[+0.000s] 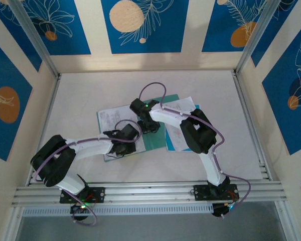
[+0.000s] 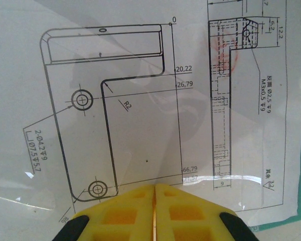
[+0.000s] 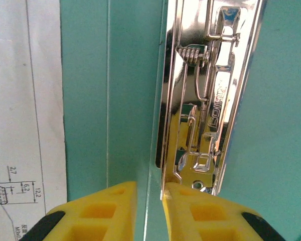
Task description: Put the files into the folder
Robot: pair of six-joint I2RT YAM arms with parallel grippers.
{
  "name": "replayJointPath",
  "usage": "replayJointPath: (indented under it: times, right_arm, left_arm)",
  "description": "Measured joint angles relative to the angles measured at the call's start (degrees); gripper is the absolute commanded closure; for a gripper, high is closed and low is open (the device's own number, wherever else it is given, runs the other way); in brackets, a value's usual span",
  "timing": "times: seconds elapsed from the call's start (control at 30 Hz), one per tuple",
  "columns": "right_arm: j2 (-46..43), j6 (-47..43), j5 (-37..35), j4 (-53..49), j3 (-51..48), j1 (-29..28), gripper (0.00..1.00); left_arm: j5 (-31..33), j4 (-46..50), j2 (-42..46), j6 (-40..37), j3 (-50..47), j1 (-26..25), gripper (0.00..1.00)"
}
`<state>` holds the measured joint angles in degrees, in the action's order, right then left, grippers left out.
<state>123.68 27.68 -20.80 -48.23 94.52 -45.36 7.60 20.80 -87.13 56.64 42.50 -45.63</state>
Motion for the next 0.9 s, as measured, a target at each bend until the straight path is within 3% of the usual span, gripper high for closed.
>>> replayJointPath:
  times: [0.23,0.9]
  right_arm:
    - [-0.02,0.0,-0.28,0.52,-0.66,0.35,0.8]
    - [0.22,-0.02,-2.27,0.52,-0.79,0.31,0.83]
  left_arm:
    - [0.0,0.0,0.0,0.02,0.0,0.0,0.93]
    - [0.17,0.04,0.07,0.24,0.0,0.0,0.94]
